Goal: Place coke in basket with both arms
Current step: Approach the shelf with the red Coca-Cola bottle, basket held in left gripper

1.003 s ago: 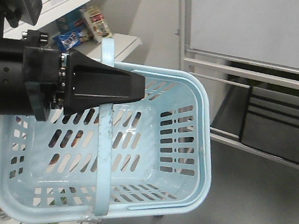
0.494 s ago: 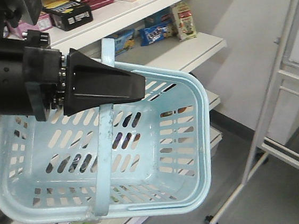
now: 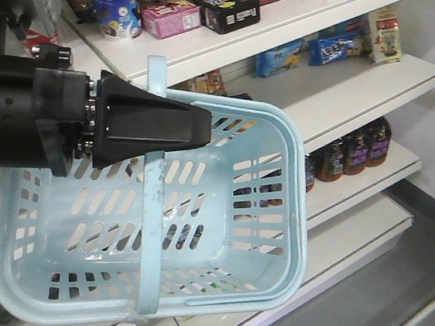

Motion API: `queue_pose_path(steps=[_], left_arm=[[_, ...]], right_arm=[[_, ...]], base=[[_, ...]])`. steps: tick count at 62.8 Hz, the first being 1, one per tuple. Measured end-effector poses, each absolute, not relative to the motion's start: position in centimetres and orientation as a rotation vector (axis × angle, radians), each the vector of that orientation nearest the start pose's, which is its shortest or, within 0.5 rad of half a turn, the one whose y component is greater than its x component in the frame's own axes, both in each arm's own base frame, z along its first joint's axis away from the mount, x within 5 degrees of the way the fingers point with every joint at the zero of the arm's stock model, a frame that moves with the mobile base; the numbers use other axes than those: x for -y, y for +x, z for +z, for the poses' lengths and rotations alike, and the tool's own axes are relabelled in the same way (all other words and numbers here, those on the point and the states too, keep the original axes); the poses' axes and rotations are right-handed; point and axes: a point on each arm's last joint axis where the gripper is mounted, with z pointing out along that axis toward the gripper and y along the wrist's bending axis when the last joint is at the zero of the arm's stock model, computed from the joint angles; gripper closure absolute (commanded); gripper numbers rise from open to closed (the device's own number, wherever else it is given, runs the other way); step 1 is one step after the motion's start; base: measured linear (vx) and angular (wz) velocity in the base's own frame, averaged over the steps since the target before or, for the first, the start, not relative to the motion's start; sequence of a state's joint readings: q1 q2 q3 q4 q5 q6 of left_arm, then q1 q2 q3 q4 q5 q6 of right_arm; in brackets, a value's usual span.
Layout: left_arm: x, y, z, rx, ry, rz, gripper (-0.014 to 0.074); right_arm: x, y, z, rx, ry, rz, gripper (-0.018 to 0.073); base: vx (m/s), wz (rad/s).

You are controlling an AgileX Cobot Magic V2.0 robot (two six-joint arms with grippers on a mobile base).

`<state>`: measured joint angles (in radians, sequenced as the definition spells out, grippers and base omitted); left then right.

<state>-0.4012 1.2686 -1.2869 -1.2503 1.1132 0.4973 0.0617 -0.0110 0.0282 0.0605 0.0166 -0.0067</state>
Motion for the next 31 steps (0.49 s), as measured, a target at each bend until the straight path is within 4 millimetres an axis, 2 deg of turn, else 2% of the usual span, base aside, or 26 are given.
queue_pose_path(steps=[31], left_arm=[[16.6,19.29,43.1,-2.029,0.669,-1.535,0.0603]], right_arm=[[-0.36,5.65,20.27,-1.518,-0.007,0.093,0.0561]], base=[[0.02,0.42]])
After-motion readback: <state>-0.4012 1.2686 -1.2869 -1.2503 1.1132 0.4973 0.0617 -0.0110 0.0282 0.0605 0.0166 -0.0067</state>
